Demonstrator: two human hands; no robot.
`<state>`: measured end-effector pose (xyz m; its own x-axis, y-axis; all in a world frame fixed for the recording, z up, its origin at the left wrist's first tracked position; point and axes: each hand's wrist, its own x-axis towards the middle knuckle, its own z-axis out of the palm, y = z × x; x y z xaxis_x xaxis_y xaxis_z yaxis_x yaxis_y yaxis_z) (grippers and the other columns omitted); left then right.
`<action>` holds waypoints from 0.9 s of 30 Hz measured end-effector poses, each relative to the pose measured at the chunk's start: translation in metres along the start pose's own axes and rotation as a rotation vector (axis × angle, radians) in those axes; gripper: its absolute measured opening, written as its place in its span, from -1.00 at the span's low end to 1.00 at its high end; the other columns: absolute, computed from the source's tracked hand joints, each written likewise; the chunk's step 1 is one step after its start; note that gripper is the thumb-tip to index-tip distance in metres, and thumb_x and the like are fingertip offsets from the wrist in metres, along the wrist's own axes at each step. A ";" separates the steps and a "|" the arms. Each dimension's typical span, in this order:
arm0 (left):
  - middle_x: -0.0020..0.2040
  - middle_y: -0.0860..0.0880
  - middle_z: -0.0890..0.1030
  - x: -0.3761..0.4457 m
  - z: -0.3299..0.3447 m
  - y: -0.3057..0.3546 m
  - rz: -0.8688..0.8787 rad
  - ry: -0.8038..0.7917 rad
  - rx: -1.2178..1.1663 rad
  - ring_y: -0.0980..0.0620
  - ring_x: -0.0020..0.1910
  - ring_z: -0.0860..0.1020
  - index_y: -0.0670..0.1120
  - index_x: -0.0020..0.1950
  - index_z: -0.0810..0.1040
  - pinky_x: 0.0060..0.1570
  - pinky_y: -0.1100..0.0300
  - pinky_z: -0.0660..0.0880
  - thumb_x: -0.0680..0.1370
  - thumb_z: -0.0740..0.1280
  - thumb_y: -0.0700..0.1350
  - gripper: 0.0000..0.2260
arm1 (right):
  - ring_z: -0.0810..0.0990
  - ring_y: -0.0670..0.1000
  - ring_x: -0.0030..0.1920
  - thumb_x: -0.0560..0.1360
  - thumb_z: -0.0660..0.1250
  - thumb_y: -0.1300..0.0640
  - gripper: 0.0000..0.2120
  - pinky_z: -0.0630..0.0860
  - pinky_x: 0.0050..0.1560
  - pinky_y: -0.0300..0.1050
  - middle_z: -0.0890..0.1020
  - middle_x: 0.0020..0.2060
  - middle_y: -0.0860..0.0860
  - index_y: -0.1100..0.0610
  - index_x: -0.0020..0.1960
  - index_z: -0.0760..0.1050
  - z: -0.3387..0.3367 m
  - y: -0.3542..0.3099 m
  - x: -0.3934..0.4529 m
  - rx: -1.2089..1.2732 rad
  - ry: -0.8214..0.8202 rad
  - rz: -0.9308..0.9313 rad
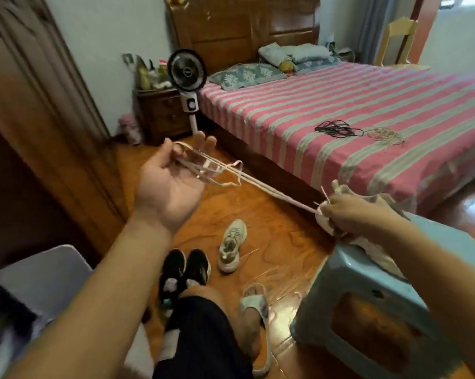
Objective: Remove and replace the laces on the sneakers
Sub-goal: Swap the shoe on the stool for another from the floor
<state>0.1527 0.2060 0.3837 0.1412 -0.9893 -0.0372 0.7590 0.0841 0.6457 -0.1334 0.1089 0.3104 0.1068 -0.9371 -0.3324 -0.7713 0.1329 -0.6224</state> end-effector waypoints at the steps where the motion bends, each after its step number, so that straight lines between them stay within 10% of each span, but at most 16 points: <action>1: -0.09 -0.11 0.66 -0.002 0.000 0.017 0.025 0.053 0.031 -0.16 0.11 0.69 -0.05 -0.22 0.41 0.30 -0.20 0.46 0.72 0.14 0.01 -0.66 | 0.58 0.07 -0.32 0.67 0.15 -0.05 -0.64 0.55 -0.26 -0.09 0.63 -0.17 0.15 0.23 -0.02 0.51 0.016 -0.024 0.002 -0.197 -0.031 -0.072; 5: -0.22 -0.06 0.53 -0.021 -0.011 0.086 0.052 0.164 0.321 -0.12 0.01 0.66 -0.07 -0.20 0.45 0.38 -0.10 0.42 0.74 0.09 -0.01 -0.64 | 0.39 -0.03 0.37 0.39 0.38 -0.39 -0.16 0.41 0.36 -0.01 0.33 0.41 -0.12 -0.03 0.53 0.28 0.087 -0.141 -0.019 -0.038 -0.158 -0.612; 7: -0.21 -0.07 0.54 -0.035 -0.021 0.113 0.053 0.176 0.451 -0.11 0.02 0.65 -0.09 -0.16 0.48 0.31 -0.03 0.45 0.73 0.09 -0.04 -0.66 | 0.36 -0.13 0.36 0.38 0.52 -0.21 -0.20 0.39 0.33 -0.13 0.34 0.37 -0.16 -0.08 0.52 0.28 0.129 -0.199 -0.049 0.150 -0.266 -0.830; 10: -0.17 -0.08 0.55 -0.073 -0.037 0.154 0.114 0.170 0.530 -0.11 0.01 0.65 -0.11 -0.12 0.52 0.42 -0.01 0.38 0.72 0.11 -0.08 -0.70 | 0.49 -0.25 -0.11 0.51 0.47 0.04 -0.78 0.40 -0.15 -0.34 0.58 -0.05 -0.02 0.11 0.07 0.56 0.194 -0.263 -0.086 0.211 -0.273 -1.024; 14: -0.18 -0.06 0.57 -0.123 -0.074 0.192 0.258 0.338 0.822 -0.04 -0.03 0.62 -0.11 -0.07 0.53 0.29 0.02 0.49 0.71 0.14 -0.14 -0.77 | 0.47 -0.25 -0.52 0.60 0.33 0.18 -0.83 0.36 -0.41 -0.33 0.51 -0.52 -0.17 0.10 -0.16 0.57 0.263 -0.291 -0.100 0.222 -0.472 -0.942; 20: -0.06 -0.01 0.70 -0.191 -0.181 0.211 0.043 0.661 1.452 0.03 -0.02 0.61 -0.08 -0.02 0.72 0.01 0.12 0.51 0.65 0.33 -0.10 -0.82 | 0.69 0.14 -0.21 0.63 0.27 0.26 -0.82 0.70 -0.09 0.07 0.65 -0.21 0.21 0.34 0.03 0.61 0.368 -0.278 -0.103 0.183 -0.782 -0.671; 24: -0.19 -0.07 0.70 -0.207 -0.246 0.186 -0.055 0.713 1.413 0.05 -0.19 0.61 -0.10 -0.03 0.71 -0.21 0.23 0.49 0.65 0.35 -0.14 -0.84 | 0.60 0.18 -0.18 0.63 0.24 0.36 -0.85 0.67 -0.13 -0.06 0.58 -0.19 0.25 0.40 0.04 0.57 0.416 -0.254 -0.096 0.184 -0.873 -0.545; 27: -0.19 -0.03 0.73 -0.202 -0.282 0.161 -0.028 0.770 1.346 0.09 -0.17 0.66 -0.07 -0.02 0.71 -0.02 0.16 0.61 0.65 0.35 -0.12 -0.85 | 0.59 0.07 -0.27 0.63 0.22 0.38 -0.84 0.66 -0.18 -0.09 0.58 -0.26 0.19 0.42 0.03 0.56 0.440 -0.244 -0.083 0.184 -0.839 -0.468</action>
<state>0.4256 0.4534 0.2804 0.7394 -0.6545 -0.1578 -0.2848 -0.5165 0.8076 0.3219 0.2969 0.1779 0.8438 -0.3837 -0.3753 -0.4349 -0.0790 -0.8970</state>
